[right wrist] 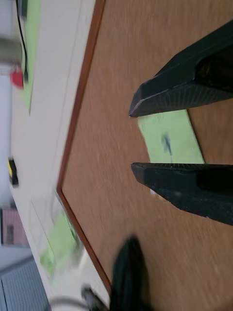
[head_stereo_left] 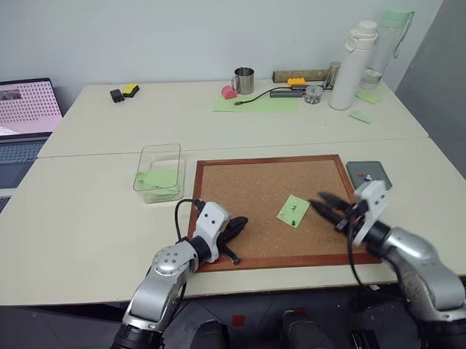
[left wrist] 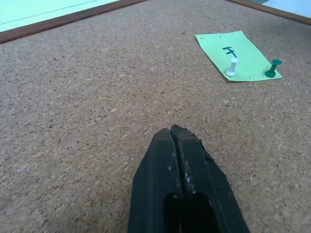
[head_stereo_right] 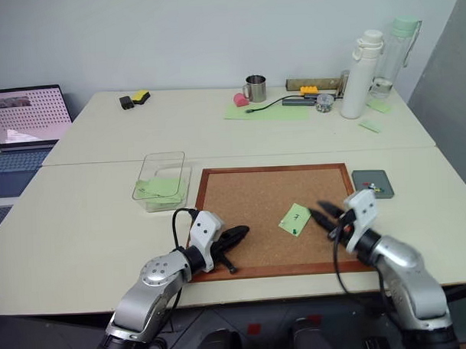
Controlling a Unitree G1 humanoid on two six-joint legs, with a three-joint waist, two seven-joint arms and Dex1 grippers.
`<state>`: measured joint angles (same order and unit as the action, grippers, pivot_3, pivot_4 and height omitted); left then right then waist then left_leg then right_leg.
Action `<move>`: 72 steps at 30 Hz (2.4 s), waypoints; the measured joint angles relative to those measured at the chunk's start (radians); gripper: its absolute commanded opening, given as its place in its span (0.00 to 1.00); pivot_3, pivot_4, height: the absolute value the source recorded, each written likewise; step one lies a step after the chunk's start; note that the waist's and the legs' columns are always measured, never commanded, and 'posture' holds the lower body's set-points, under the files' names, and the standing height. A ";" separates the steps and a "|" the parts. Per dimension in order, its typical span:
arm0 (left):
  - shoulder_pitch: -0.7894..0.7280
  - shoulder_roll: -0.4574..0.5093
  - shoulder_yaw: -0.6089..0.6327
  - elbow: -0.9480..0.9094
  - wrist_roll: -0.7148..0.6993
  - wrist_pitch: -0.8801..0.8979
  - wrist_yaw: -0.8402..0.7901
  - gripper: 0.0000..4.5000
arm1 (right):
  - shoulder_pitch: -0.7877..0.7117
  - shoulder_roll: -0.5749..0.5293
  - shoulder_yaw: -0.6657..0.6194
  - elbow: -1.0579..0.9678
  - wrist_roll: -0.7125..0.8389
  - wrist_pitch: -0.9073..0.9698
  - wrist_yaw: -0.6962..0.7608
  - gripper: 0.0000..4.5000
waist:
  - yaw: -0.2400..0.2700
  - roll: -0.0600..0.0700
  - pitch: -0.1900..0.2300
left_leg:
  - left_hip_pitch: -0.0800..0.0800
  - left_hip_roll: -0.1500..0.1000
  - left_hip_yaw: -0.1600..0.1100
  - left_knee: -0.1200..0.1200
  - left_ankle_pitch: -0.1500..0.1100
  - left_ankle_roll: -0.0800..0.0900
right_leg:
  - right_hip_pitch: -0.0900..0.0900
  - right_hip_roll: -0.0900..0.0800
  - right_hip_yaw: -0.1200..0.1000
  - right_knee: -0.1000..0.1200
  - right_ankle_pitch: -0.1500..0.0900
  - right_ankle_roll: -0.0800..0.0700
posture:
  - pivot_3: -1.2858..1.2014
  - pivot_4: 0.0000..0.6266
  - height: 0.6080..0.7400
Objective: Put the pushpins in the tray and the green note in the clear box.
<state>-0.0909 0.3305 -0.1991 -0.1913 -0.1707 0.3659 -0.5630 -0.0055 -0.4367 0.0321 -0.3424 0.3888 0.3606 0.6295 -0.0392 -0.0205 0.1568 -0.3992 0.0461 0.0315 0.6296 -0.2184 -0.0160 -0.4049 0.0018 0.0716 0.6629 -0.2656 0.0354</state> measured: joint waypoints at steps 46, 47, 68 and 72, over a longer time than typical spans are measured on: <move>-0.002 0.018 0.003 -0.023 -0.010 0.039 -0.015 0.00 | -0.053 0.135 -0.045 -0.016 0.047 0.061 -0.103 0.01 | 0.000 -0.006 -0.002 | -0.001 0.001 -0.001 -0.001 0.000 0.000 | -0.001 0.001 -0.001 0.000 0.000 0.000 | 0.52 0.24 1.00; -0.002 0.018 0.003 -0.024 -0.010 0.040 -0.015 0.00 | -0.055 0.135 -0.054 -0.015 0.058 0.070 -0.110 0.01 | 0.000 -0.006 -0.002 | -0.001 0.001 -0.001 -0.001 0.000 0.000 | -0.001 0.001 -0.001 0.000 0.000 0.000 | 0.52 0.24 1.00; 0.002 0.021 0.006 -0.031 -0.010 0.044 -0.019 0.00 | -0.528 -0.058 -0.293 0.865 -0.093 -0.067 -0.257 0.19 | -0.003 -0.006 -0.001 | -0.001 0.000 0.003 -0.001 0.000 0.000 | 0.000 0.002 0.000 0.000 0.001 0.001 | 0.52 0.24 1.00; 0.006 0.022 0.008 -0.035 -0.010 0.045 -0.016 0.00 | -0.531 -0.058 -0.311 0.895 -0.091 -0.096 -0.243 0.31 | -0.004 -0.006 -0.001 | -0.001 0.000 0.002 -0.002 0.000 0.000 | 0.000 0.002 0.000 0.000 0.001 0.001 | 0.52 0.24 1.00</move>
<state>-0.0844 0.3524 -0.1915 -0.2264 -0.1803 0.4106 -0.5795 -0.5361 -0.4945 -0.2786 0.5526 0.2974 0.2643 0.3870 -0.0432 -0.0264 0.1555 -0.4000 0.0460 0.0340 0.6281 -0.2184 -0.0160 -0.4052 0.0033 0.0714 0.6628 -0.2650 0.0361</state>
